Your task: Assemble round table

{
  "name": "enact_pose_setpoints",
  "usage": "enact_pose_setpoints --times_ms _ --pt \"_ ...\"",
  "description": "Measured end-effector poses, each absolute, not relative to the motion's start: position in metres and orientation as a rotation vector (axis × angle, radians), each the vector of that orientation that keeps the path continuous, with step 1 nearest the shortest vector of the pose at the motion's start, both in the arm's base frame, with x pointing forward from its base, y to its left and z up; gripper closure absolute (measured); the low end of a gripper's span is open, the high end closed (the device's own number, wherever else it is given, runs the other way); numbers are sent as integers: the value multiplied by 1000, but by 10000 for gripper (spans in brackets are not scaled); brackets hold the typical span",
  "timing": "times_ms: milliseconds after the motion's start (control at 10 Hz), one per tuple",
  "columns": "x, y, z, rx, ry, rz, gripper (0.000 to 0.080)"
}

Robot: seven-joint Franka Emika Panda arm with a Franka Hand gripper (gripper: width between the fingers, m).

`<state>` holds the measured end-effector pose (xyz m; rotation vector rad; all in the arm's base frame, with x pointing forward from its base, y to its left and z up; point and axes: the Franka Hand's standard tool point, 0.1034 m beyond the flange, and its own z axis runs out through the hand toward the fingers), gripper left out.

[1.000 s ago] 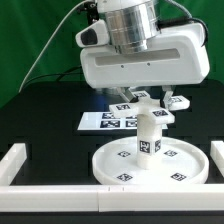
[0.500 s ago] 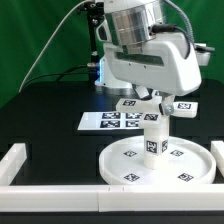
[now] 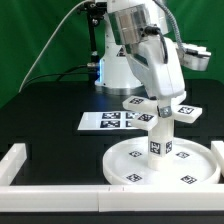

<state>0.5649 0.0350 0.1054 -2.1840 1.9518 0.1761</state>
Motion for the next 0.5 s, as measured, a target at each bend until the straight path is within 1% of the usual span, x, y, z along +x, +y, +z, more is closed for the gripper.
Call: enact_pose_setpoints --times_ms 200,300,400,500 --pt "565 36 105 -2164 1968 181 353" --pt "565 36 105 -2169 1962 182 207" --pt "564 39 112 -2244 1884 194 207" --pt "563 43 122 -2268 1847 213 160"
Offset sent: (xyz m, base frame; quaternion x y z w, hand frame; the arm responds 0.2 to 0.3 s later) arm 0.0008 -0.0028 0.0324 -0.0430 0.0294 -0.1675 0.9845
